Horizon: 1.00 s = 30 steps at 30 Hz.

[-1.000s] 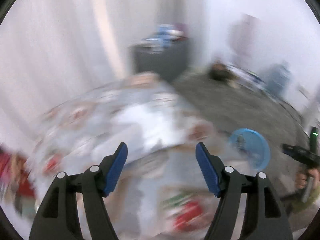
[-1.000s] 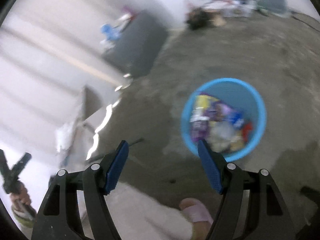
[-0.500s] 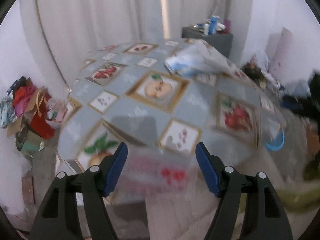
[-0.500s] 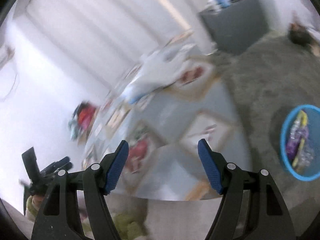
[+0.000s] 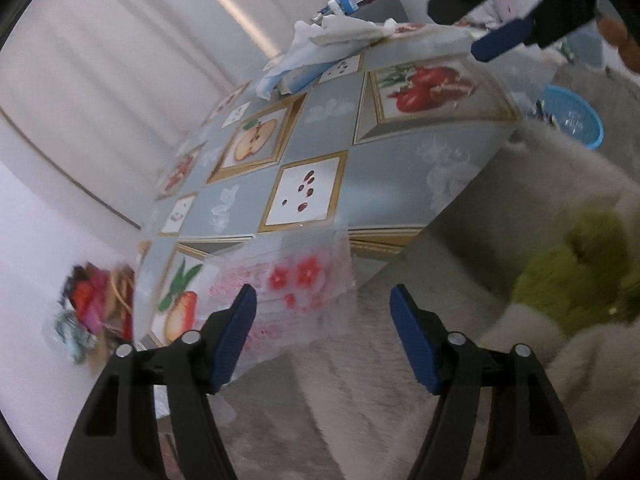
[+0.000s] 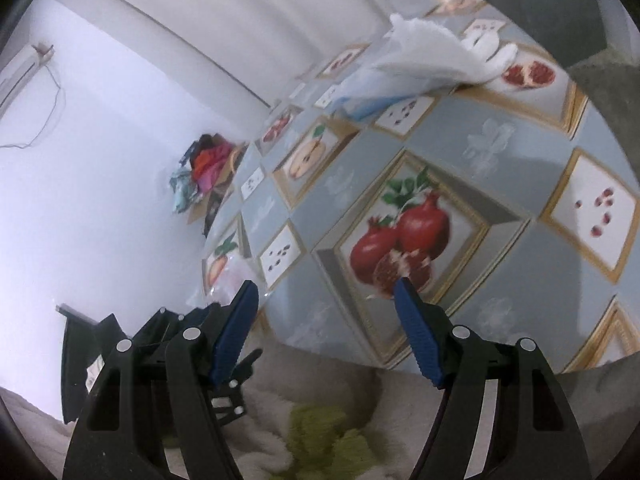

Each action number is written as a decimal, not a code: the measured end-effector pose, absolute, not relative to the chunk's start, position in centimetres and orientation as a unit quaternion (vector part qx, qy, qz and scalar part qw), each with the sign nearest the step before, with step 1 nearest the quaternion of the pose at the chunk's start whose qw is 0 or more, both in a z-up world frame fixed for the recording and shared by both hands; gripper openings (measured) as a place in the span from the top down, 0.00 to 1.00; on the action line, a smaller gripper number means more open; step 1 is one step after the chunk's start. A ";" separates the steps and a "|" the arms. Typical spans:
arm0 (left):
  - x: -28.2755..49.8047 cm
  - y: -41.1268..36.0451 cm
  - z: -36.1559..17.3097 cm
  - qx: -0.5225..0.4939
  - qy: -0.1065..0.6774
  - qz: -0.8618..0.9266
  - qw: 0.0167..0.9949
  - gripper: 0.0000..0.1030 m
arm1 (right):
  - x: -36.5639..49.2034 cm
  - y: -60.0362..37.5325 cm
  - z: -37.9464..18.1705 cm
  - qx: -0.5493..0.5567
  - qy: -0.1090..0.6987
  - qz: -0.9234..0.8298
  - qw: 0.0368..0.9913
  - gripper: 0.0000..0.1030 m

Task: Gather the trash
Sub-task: 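Move both grippers back to the table toward the clear bag and white tissues, then grasp the clear plastic bag with the left gripper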

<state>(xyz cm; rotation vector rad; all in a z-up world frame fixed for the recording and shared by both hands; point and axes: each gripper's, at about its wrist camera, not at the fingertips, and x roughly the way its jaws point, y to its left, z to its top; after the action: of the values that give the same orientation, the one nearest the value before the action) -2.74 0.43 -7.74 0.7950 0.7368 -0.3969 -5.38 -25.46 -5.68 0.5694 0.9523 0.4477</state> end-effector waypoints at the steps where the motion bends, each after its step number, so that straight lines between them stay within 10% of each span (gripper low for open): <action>1: -2.5 0.5 -8.0 0.382 0.346 -0.184 0.837 0.41 | -5.3 -25.2 -5.7 0.270 0.451 0.213 0.824 0.35; 13: -2.2 2.0 -6.9 0.327 0.369 -0.234 0.838 0.90 | -5.8 -24.7 -5.4 0.267 0.462 0.200 0.822 0.35; 30: 3.1 5.0 1.3 0.135 0.329 -0.239 0.904 0.96 | -4.1 -25.0 -4.4 0.235 0.457 0.135 0.847 0.35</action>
<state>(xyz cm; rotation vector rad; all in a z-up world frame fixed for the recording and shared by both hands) 3.10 4.96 1.27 0.2780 0.6805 -0.4942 -4.10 -25.01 -4.42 0.4950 0.9639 0.2853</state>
